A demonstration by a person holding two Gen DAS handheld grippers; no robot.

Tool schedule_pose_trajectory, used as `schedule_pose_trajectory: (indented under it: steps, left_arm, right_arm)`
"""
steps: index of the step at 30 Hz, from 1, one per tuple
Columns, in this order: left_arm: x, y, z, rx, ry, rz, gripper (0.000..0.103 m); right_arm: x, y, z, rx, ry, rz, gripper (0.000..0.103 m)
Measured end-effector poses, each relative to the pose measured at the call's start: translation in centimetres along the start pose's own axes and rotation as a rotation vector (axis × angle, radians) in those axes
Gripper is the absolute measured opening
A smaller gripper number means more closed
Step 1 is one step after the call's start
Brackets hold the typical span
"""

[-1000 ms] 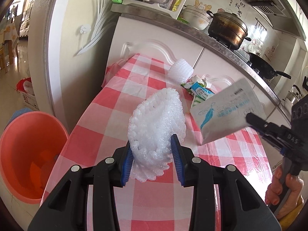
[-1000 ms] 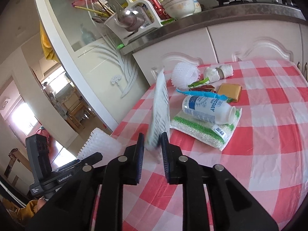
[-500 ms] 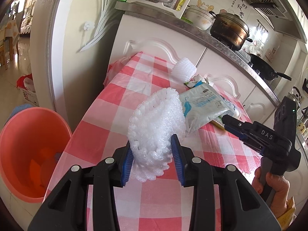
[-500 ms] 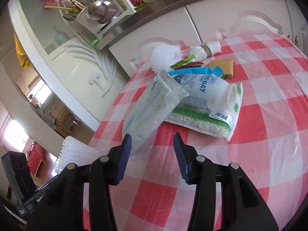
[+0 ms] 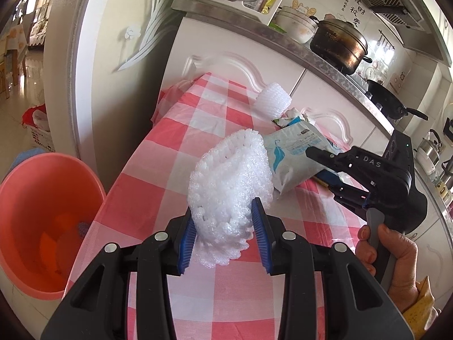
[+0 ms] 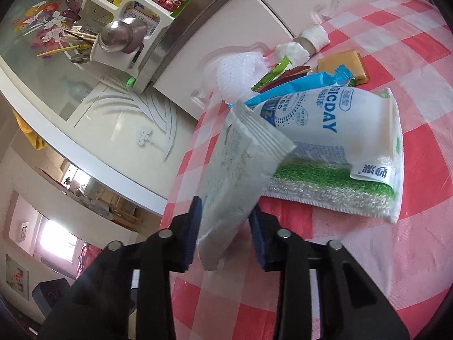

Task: Collect trash
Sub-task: 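Carry the foam net and plastic bag with both grippers over the bucket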

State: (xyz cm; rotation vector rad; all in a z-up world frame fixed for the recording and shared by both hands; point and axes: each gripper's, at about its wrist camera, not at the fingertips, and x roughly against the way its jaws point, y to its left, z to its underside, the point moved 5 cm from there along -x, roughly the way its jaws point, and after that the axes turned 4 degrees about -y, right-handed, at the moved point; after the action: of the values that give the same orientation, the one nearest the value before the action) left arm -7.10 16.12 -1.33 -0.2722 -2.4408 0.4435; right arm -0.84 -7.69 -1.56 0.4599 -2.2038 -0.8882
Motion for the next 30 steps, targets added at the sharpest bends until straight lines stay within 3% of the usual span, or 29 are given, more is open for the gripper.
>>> schedule_pose_trajectory:
  steps: [5, 12, 23, 30]
  left_arm:
    - [0.2, 0.4, -0.2, 0.004, -0.009, 0.001, 0.039]
    - [1.1, 1.2, -0.8, 0.025, -0.038, 0.001, 0.039]
    - [4.2, 3.2, -2.5, 0.039, -0.12, -0.027, 0.039]
    - [6.3, 6.5, -3.4, 0.055, -0.169, -0.107, 0.039]
  right_arm:
    - [0.0, -0.3, 0.0, 0.01, -0.017, 0.005, 0.016]
    - [1.4, 2.2, -0.5, 0.124, -0.06, -0.007, 0.009]
    - [2.0, 7.6, -0.3, 0.241, -0.07, -0.047, 0.008]
    - [1.3, 12.6, 1.2, 0.325, -0.03, -0.119, 0.008]
